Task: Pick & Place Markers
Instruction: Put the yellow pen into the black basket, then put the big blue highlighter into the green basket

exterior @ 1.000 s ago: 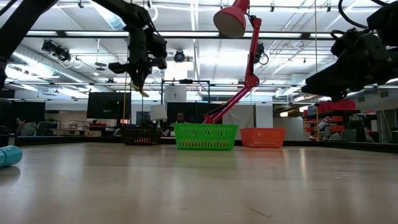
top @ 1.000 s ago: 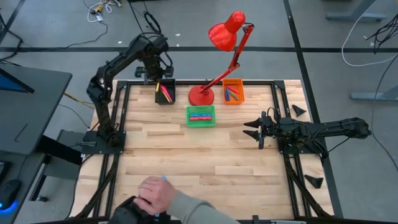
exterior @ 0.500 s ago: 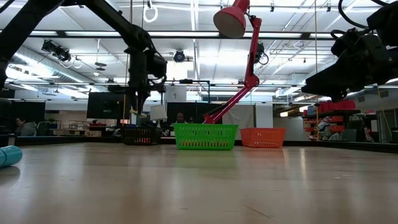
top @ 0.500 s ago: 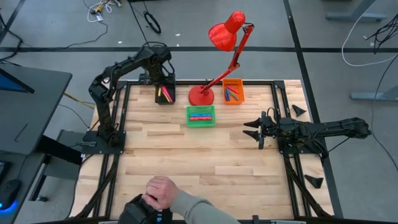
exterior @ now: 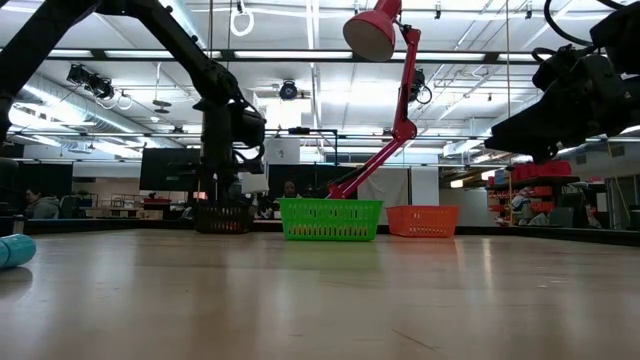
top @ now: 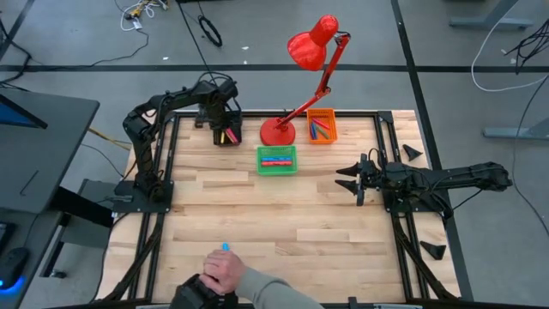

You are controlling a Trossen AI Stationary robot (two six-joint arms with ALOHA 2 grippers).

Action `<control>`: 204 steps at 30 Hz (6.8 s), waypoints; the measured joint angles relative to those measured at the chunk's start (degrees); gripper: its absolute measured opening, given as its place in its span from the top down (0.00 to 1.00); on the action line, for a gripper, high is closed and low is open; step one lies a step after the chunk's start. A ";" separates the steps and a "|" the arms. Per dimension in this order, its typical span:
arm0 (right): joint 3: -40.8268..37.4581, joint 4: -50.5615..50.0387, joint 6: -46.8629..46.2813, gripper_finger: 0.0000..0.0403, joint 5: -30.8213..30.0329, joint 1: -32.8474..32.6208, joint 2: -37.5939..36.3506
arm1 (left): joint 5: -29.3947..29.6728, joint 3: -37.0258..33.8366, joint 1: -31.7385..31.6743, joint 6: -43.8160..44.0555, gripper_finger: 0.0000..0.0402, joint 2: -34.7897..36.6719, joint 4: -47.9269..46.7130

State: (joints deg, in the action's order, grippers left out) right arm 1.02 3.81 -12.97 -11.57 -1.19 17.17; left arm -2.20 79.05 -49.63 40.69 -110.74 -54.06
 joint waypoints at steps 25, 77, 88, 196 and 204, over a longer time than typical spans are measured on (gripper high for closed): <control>0.00 0.00 0.00 0.54 0.02 0.00 0.00 | 0.39 7.30 1.21 -2.41 0.43 2.44 0.22; 0.00 0.04 0.00 0.54 0.04 -0.01 0.00 | 11.14 0.61 27.91 16.06 0.41 34.42 -28.32; 0.00 0.02 0.00 0.54 0.04 -0.02 0.00 | 10.97 0.22 39.29 31.19 0.41 34.75 -28.96; 0.00 0.04 0.00 0.54 0.04 0.00 0.00 | 1.16 0.22 85.42 76.07 0.46 -4.80 0.17; 0.00 0.05 0.00 0.54 0.02 0.00 0.00 | 2.07 0.25 85.40 76.46 0.46 -5.84 1.44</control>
State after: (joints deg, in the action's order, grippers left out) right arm 1.02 3.86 -12.97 -11.55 -1.19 17.17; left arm -0.13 79.30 35.77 117.15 -116.57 -52.62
